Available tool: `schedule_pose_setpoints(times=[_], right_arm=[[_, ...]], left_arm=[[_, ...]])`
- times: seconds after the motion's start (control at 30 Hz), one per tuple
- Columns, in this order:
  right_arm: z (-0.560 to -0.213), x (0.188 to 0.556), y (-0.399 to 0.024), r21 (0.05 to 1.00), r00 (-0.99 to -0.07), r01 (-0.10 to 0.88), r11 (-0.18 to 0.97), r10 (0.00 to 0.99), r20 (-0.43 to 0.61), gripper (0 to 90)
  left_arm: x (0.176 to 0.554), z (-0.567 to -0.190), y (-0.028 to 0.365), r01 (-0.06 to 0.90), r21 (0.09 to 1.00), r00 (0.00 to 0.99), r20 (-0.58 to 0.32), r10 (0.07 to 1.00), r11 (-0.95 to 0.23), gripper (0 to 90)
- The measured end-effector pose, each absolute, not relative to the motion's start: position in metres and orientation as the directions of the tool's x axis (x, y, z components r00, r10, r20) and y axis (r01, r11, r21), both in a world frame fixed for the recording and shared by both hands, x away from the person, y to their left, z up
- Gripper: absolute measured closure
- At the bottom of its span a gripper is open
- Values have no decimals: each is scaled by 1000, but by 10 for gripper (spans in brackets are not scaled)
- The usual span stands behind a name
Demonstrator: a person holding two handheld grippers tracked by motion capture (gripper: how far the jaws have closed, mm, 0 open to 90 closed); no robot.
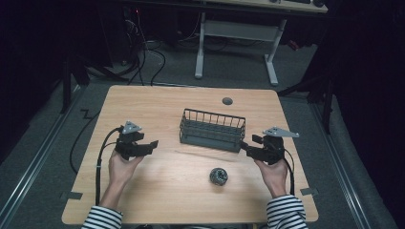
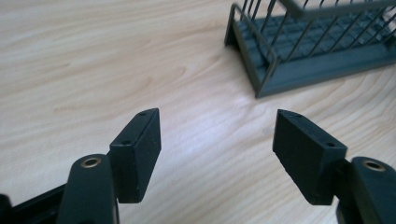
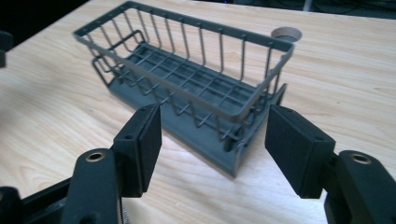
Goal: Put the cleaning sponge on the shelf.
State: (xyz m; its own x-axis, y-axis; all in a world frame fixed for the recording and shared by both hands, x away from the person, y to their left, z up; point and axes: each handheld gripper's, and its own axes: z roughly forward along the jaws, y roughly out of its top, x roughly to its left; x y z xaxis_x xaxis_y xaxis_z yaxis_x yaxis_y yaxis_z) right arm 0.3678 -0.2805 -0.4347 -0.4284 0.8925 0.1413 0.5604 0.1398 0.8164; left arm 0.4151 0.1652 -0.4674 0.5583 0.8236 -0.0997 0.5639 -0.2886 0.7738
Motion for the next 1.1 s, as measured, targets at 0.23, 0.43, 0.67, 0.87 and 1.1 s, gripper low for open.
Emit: schedule_pose_setpoints(times=[0.23,0.43,0.67,0.87,1.1], right_arm=[[-448,352,-274,819,-471,552,157,869,151,340],[-462,338,-267,813,-499,558,167,850,167,316],[-475,323,-259,812,-535,550,196,829,162,305],[-482,309,-246,818,-589,528,230,793,156,280],[-491,306,-229,807,-627,517,285,768,130,260]], left_arm=[[399,-492,178,579,771,511,-92,855,-263,326],[392,-504,181,585,759,490,-50,870,-286,319],[387,-517,185,584,753,468,-7,884,-303,318],[385,-526,188,598,740,455,2,891,-307,316],[384,-535,192,605,735,449,1,894,-305,305]])
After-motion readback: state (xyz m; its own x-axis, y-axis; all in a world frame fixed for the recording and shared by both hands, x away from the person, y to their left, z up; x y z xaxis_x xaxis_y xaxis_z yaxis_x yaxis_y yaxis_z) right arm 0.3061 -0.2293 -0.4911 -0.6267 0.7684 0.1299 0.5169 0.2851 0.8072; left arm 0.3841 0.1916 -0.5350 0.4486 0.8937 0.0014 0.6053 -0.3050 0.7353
